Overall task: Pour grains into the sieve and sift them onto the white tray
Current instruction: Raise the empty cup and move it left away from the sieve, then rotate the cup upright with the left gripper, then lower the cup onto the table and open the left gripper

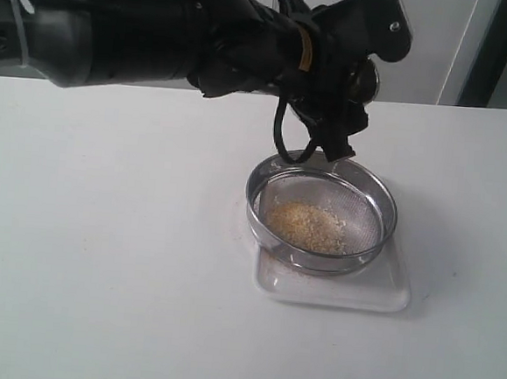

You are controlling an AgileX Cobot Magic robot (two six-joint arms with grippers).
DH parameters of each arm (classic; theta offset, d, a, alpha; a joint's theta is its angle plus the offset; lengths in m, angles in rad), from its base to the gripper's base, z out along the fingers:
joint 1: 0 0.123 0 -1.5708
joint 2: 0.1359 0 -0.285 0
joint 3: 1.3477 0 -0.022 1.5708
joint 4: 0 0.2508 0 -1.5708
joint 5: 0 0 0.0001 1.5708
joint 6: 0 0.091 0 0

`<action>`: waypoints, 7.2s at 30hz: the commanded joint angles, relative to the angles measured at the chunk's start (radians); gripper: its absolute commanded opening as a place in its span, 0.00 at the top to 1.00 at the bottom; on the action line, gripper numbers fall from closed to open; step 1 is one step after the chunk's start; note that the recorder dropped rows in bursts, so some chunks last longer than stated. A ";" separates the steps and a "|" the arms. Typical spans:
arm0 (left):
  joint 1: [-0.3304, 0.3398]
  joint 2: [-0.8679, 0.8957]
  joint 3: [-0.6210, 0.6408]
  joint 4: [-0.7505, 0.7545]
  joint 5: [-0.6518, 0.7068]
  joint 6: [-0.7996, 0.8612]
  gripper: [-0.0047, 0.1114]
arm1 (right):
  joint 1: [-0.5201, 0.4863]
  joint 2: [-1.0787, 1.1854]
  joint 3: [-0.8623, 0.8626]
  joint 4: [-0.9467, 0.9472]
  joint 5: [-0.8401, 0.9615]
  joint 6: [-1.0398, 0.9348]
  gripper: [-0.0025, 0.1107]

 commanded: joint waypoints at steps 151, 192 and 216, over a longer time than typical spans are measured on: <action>0.545 0.046 0.898 -0.468 -0.903 -0.402 0.31 | 0.002 -0.005 0.006 0.000 -0.014 0.000 0.98; 0.543 -0.307 0.898 -0.392 -0.111 -0.427 0.21 | 0.002 -0.005 0.006 0.000 -0.014 0.000 0.98; 0.543 -0.531 0.904 -0.381 0.322 -0.270 0.96 | 0.002 -0.005 0.006 0.000 -0.014 0.000 0.98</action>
